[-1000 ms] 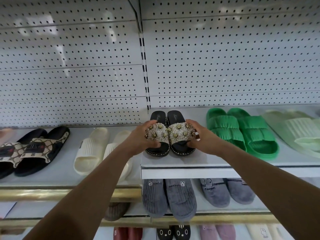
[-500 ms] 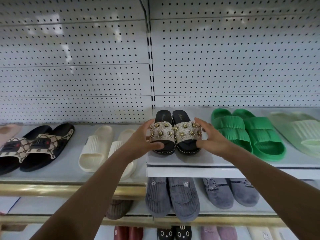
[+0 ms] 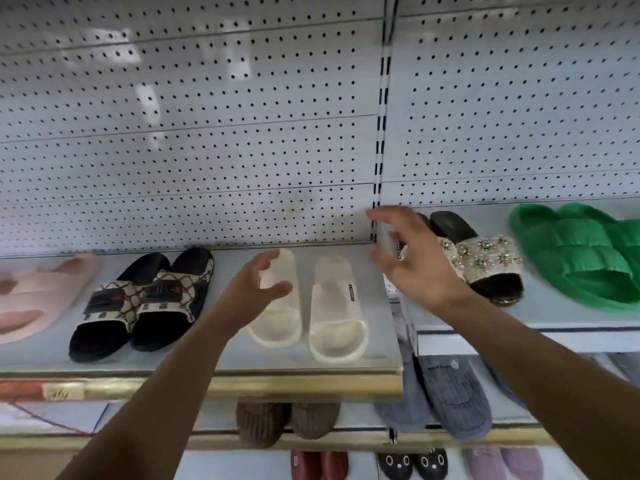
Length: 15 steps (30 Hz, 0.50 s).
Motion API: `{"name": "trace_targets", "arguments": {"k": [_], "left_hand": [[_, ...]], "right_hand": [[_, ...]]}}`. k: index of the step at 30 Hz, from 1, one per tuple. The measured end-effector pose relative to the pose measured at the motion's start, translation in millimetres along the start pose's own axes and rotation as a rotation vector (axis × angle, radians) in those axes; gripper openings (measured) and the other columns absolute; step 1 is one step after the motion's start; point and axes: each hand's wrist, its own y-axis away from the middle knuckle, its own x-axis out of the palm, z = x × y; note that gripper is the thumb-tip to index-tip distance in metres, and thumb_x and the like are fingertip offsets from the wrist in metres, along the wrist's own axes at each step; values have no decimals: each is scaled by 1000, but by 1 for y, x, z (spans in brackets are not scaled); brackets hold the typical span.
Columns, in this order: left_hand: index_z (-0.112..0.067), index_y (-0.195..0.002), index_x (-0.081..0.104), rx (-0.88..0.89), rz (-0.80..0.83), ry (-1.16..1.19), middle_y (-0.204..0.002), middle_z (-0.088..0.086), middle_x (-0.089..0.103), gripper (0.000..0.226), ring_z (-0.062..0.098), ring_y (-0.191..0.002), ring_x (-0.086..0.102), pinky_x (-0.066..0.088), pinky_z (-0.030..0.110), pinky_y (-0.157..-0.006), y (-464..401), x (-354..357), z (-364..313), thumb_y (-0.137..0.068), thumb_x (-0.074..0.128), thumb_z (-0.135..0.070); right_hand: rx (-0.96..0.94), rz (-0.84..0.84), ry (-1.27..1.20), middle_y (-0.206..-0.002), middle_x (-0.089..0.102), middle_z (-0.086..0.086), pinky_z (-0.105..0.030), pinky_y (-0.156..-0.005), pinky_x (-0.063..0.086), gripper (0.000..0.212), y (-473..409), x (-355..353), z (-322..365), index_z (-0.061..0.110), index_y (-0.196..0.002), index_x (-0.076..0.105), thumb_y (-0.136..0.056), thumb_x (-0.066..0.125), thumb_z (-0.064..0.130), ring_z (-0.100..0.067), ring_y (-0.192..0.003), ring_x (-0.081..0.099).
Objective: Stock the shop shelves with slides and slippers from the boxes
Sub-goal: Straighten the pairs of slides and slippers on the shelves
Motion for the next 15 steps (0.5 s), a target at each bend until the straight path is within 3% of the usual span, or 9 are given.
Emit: {"name": "trace_targets", "arguments": {"k": [2,4,6,11,13,15], "left_hand": [[-33,-146,38,-30,95,-73,-149,4,37,81,23,-136,36,32,39,-109,-3,-11,18,-78,81,-25],[-32,-150,30,-34,187,-125,-152,3,28,94,21,-138,31,28,34,-108,-7,-17,32,-74,84,-22],[-31,-153,23,-43,245,-159,-153,3,21,104,21,-139,28,26,29,-107,-15,-21,44,-72,86,-18],[-31,-156,4,-22,342,-249,-159,5,5,126,24,-143,22,23,35,-114,-34,-18,71,-64,90,-19],[-30,-155,4,8,350,-245,-157,4,9,129,25,-140,25,27,34,-111,-38,-13,76,-61,91,-17],[-28,-154,8,52,338,-249,-154,4,13,126,25,-138,28,29,29,-106,-40,-10,78,-60,91,-13]], "right_hand": [[19,157,47,-129,45,6,-19,-97,41,49,3,35,10,22,-133,51,-86,66,18,-11,-113,48],[117,297,240,-141,35,3,-33,-102,42,65,9,68,7,26,-142,37,-85,67,27,-18,-123,45],[330,393,359,-148,24,-3,-41,-105,39,86,18,92,-2,27,-148,19,-80,71,32,-29,-128,41],[669,449,373,-152,9,-10,-48,-106,31,135,46,124,-27,28,-150,-15,-61,85,47,-40,-134,29],[709,429,375,-157,-6,-11,-49,-111,25,143,55,134,-31,31,-147,-25,-58,85,51,-41,-142,14],[697,383,416,-157,-3,-13,-46,-112,25,141,60,143,-31,27,-147,-26,-60,83,50,-38,-142,14]]}}
